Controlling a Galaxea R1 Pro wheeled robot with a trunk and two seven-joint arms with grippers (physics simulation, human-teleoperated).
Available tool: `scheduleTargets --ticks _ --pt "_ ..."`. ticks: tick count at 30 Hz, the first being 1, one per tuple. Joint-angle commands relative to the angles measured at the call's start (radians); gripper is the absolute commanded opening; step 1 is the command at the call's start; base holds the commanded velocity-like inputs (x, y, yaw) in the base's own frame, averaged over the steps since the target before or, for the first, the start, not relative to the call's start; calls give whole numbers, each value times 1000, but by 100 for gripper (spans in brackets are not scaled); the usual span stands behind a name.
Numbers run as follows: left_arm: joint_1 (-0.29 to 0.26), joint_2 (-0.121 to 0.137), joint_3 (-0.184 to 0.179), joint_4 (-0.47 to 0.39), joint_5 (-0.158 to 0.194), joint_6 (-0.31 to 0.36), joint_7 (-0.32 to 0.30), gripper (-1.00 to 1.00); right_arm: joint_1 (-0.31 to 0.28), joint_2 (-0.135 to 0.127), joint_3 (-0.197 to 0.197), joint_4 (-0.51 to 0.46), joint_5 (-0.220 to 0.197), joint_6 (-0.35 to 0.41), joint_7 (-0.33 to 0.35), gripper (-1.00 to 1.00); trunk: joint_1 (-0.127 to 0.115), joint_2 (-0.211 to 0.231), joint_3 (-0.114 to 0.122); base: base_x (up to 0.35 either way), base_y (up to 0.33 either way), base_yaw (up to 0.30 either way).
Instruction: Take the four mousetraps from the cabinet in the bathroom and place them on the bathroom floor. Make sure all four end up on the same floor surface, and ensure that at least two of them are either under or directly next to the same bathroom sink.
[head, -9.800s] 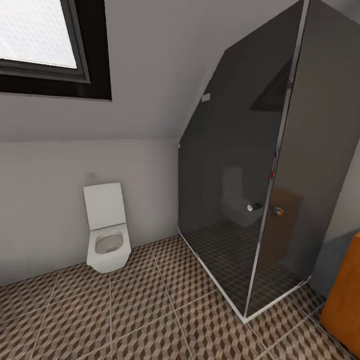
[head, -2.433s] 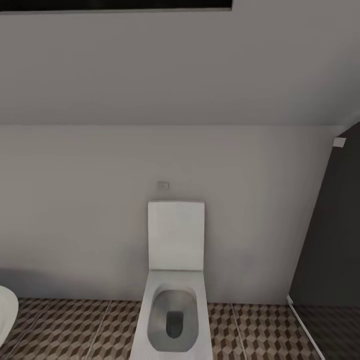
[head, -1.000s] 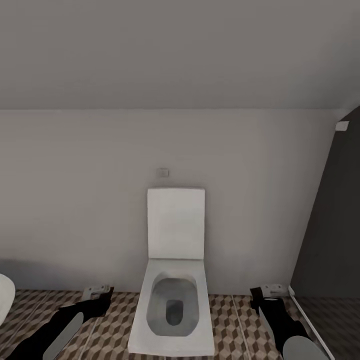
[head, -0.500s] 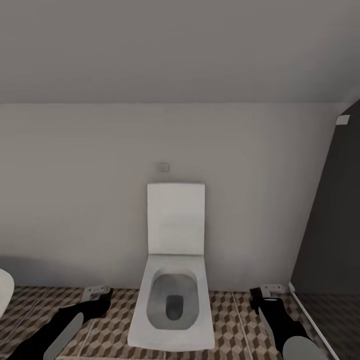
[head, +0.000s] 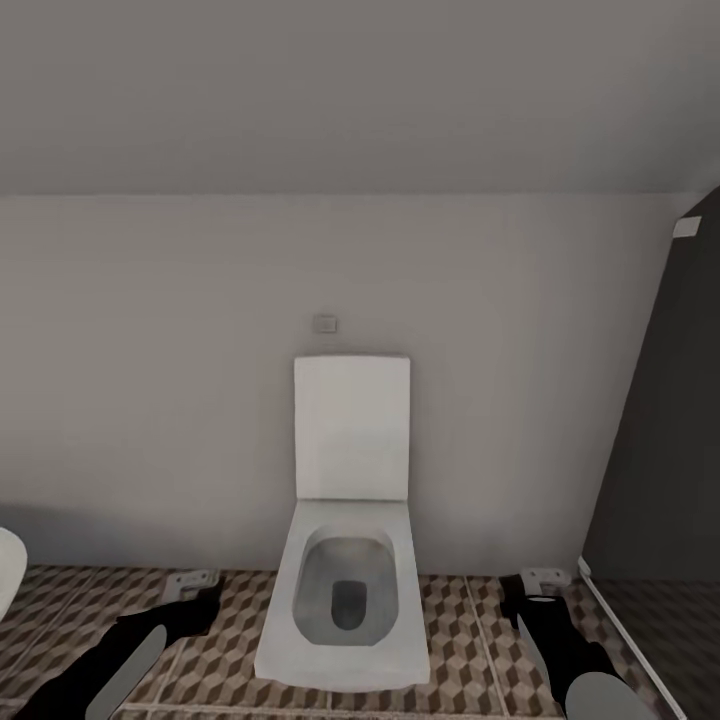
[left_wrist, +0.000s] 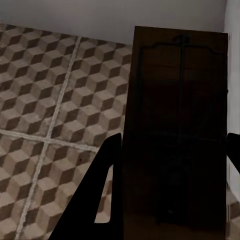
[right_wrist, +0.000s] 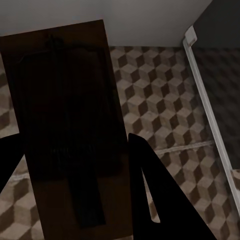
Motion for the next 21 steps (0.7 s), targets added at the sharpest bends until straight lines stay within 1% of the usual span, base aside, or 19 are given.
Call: scheduleTargets --ticks 1,8,15,16,18,19,21 --pt "-1 1 -5 -2 9 1 18 -100 -1 1 -3 -1 2 4 0 -100 4 -8 -4 0 0 0" --pt "-1 -2 -5 -2 9 3 59 -100 -1 1 -3 -1 1 4 0 -100 31 -57 -26 0 0 0" --pt "-1 -3 -5 5 10 3 66 -100 0 1 -3 -1 0 4 0 -100 57 -106 -48 0 0 0" --pt "-1 -3 -7 19 10 2 79 -100 0 1 -3 0 0 4 0 -100 61 -113 -51 0 0 0" --pt "-1 -8 -10 62 8 0 130 -100 -1 1 -3 2 -1 4 0 -100 69 -127 -58 0 0 0" --pt "-1 -16 -12 84 4 -4 167 -100 0 2 -4 13 0 2 0 -100 73 -134 -61 0 0 0" --pt "-1 -19 -12 89 3 -4 174 -100 -1 2 -4 16 0 -3 0 -100 80 -148 -67 0 0 0"
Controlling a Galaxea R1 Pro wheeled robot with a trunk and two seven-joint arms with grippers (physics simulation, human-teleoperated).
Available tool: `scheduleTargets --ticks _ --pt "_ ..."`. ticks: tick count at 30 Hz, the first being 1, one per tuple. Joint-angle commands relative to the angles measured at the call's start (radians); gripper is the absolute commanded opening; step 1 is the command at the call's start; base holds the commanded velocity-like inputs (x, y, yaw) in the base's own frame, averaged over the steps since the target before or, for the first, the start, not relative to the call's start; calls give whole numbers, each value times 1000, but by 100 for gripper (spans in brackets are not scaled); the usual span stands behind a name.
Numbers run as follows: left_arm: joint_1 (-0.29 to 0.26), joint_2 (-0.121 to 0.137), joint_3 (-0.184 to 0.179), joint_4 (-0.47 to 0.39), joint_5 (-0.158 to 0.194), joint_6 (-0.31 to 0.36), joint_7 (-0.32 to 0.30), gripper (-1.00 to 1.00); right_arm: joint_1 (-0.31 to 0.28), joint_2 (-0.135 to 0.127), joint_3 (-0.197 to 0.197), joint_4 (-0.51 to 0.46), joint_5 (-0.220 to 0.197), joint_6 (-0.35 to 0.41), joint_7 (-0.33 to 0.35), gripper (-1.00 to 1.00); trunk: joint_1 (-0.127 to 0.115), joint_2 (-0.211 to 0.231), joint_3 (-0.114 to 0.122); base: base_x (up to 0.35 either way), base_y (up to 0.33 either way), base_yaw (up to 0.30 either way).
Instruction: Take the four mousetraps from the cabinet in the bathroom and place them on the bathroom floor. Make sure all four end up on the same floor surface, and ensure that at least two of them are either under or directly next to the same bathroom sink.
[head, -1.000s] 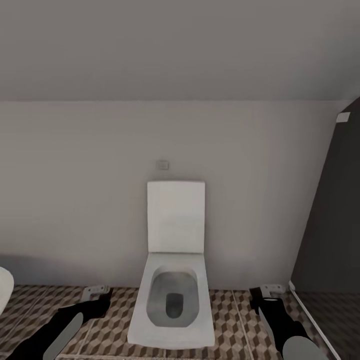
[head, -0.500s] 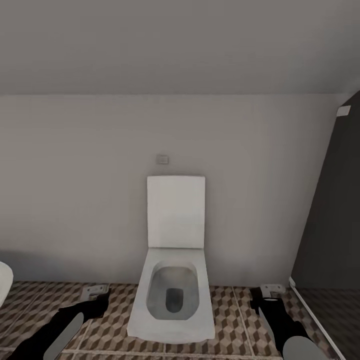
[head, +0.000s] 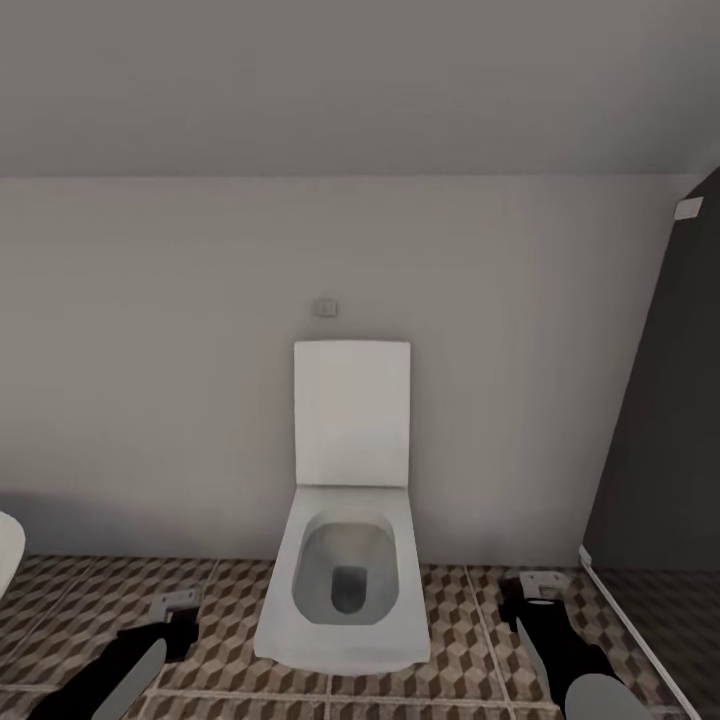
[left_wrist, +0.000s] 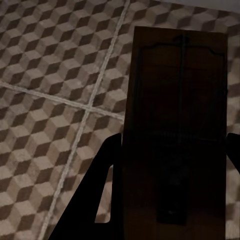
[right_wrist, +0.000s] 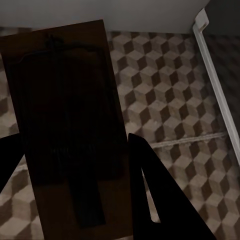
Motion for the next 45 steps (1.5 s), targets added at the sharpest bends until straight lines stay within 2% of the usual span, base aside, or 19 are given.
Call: scheduleTargets --ticks 1,20,28,34,39,45 --pt "-1 1 -6 -1 8 1 13 -100 -1 1 -3 0 3 2 0 -100 4 -8 -4 0 0 0" --pt "-1 -4 -6 -2 7 -7 20 -100 -1 1 -6 46 3 -5 -7 -100 77 -141 -64 0 0 0" --pt "-1 -4 -6 -6 8 -9 20 -100 -1 -3 -6 151 5 -35 -10 -100 107 -197 -89 0 0 0" --pt "-1 -5 -6 -50 8 -14 20 -100 -1 -2 -6 165 5 -45 -10 -100 110 -198 -112 0 0 0" --pt "-1 -7 -8 -148 7 -11 22 -100 -1 -1 -6 168 5 -48 -10 -100 112 -199 -131 0 0 0" --pt "-1 -33 -10 -202 5 -3 23 -100 -1 -1 -6 168 6 -50 -10 -100 115 -201 -155 0 0 0"
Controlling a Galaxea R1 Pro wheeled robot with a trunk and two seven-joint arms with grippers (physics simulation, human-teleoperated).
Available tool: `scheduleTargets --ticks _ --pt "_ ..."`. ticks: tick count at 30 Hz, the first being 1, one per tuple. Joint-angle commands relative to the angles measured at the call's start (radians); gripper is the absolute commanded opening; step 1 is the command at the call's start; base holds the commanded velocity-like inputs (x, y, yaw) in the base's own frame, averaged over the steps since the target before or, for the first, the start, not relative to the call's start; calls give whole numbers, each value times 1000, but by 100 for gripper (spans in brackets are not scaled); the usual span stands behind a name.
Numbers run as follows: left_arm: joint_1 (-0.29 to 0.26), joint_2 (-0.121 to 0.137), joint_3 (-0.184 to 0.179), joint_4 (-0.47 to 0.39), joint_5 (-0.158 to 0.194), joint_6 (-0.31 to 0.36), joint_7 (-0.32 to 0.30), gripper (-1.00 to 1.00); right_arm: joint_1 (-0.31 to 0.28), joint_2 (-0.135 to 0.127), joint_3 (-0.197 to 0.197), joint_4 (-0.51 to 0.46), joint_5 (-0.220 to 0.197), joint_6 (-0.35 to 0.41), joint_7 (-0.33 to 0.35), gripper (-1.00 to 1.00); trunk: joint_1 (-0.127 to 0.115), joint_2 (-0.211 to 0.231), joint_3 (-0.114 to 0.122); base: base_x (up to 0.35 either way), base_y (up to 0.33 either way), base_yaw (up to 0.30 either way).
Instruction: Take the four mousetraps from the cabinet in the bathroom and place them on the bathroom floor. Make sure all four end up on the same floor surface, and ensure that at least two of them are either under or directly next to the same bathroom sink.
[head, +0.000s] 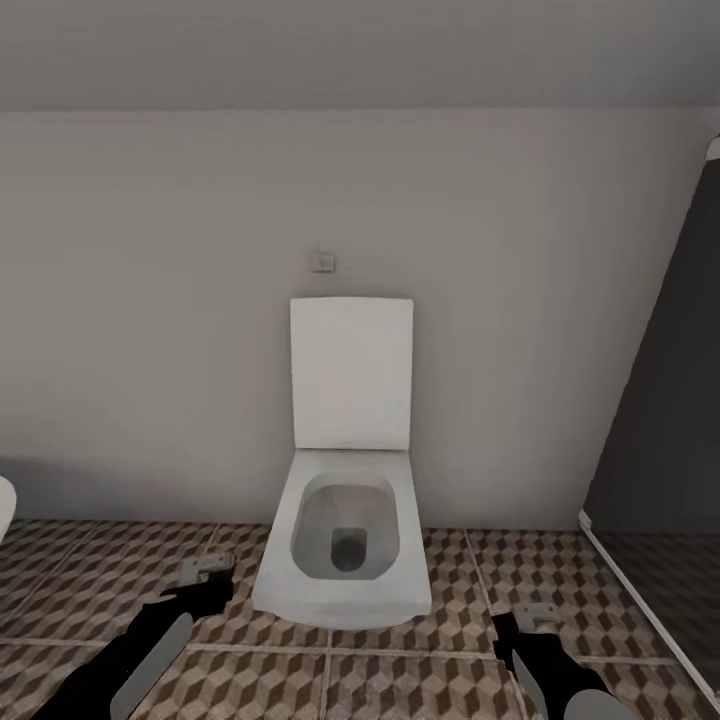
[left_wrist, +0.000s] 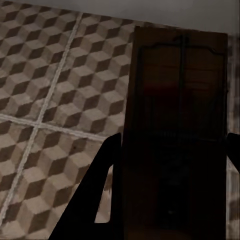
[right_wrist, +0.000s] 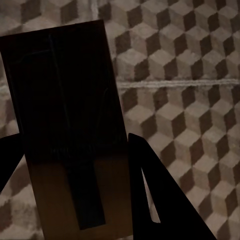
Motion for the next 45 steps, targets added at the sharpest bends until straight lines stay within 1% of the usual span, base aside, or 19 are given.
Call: scheduleTargets --ticks 1,3,4,5,6,8,9,12,14,18,21,28,33,45 --pt "-1 -9 -6 -2 1 2 12 -100 -1 1 -4 -1 3 3 0 -100 0 -1 -5 0 0 0" --pt "-1 -16 -6 -2 -15 3 12 -100 -1 1 -4 -1 3 3 0 -100 1 -1 -13 0 0 0" --pt "-1 -20 -7 -1 -38 3 12 -100 -1 1 -4 -1 3 2 0 -100 2 -2 -17 0 0 0" --pt "-1 -22 -7 -1 -52 2 12 -100 -1 1 -4 -1 3 2 0 -100 2 -2 -21 0 0 0" --pt "-1 -25 -4 0 -81 2 12 -100 -1 1 -4 -1 3 2 0 -100 2 -2 -24 0 0 0" --pt "-1 -27 -1 0 -110 2 12 -100 -1 1 -4 -1 3 2 0 -100 3 -2 -32 0 0 0" --pt "-1 -29 2 0 -134 3 12 -100 -1 1 -4 -1 3 2 0 -100 4 -3 -36 0 0 0" --pt "-1 -31 5 1 -160 4 12 -100 -1 1 -4 -1 3 -2 0 -100 5 -3 -48 0 0 0" --pt "-1 -31 8 4 -168 5 9 -100 -1 0 -4 -1 3 -7 0 -100 6 -4 -55 0 0 0" --pt "-1 -31 9 25 -174 3 8 -100 -1 0 -4 -1 3 -11 0 -100 8 -5 -71 0 0 0" --pt "-1 -31 6 62 -177 1 10 -100 -1 0 -4 -1 3 -13 0 -100 9 -5 -82 0 0 0" --pt "-1 -31 4 128 -178 -9 7 -100 -1 1 -4 -1 3 -13 0 -100 12 -7 -109 0 0 0" --pt "-1 -29 5 158 -178 -13 2 -100 -1 0 -4 -1 3 -13 0 -100 15 -8 -129 0 0 0" --pt "-1 -24 7 170 -178 -18 -2 -100 -1 0 -4 -2 3 -26 0 -100 20 -11 -175 0 0 0"
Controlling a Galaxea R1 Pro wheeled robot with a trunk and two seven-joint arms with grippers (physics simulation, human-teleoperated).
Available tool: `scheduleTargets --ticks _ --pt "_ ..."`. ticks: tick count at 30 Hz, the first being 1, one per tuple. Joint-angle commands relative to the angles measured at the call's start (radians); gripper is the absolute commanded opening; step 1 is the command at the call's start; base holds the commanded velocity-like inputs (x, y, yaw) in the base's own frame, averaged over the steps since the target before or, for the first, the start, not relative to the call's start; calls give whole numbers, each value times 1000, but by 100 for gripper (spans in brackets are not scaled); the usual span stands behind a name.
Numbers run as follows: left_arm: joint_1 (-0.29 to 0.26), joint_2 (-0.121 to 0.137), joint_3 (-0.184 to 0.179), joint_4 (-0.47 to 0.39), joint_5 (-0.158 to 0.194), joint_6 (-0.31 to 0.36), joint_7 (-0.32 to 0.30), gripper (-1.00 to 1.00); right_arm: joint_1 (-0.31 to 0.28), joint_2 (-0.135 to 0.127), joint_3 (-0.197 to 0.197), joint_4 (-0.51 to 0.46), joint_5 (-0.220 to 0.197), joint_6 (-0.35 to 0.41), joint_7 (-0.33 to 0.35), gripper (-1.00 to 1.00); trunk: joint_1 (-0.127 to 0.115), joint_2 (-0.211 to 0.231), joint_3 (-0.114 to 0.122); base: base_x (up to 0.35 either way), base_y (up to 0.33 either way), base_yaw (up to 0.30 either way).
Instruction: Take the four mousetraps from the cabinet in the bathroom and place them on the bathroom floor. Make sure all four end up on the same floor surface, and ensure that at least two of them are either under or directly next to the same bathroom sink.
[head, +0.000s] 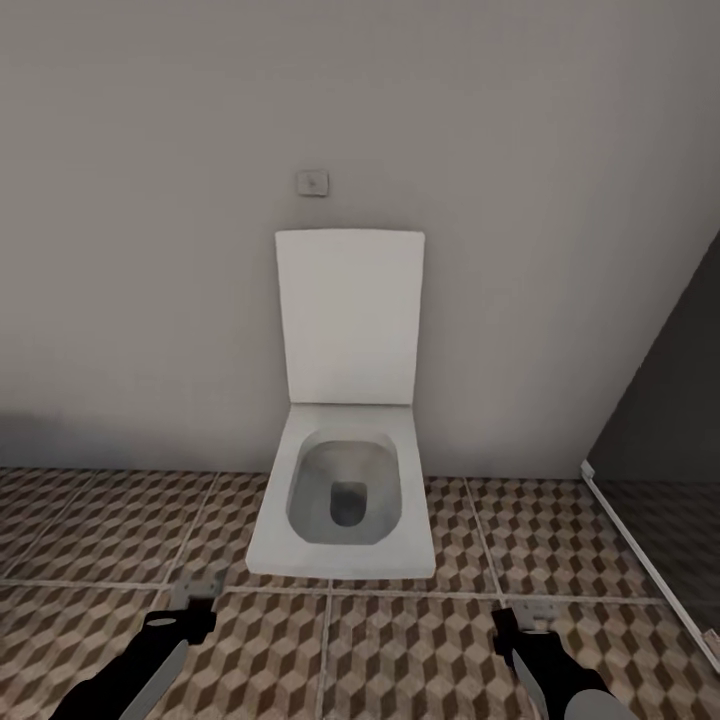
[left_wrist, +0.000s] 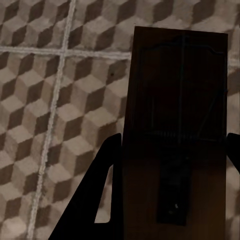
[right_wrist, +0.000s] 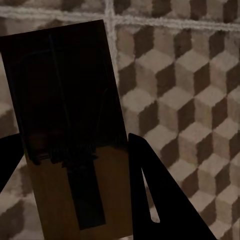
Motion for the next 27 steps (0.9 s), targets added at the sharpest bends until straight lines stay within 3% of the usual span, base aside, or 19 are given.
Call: scheduleTargets --ticks 1,9,18,27 --pt "-1 2 -6 -2 8 0 11 -100 0 1 -4 -2 3 -3 0 -100 0 -1 -5 0 0 0" --pt "-2 -5 -6 -32 2 -57 12 -100 -3 1 -2 -50 3 -51 -1 -100 4 -3 -36 0 0 0" --pt "-11 -7 2 -141 -4 -52 21 -100 -34 25 -1 -197 3 -7 -3 -100 8 -5 -71 0 0 0" --pt "-37 -3 91 -165 -7 -37 21 -100 -58 29 -2 -207 3 -1 -2 -100 12 -7 -105 0 0 0"
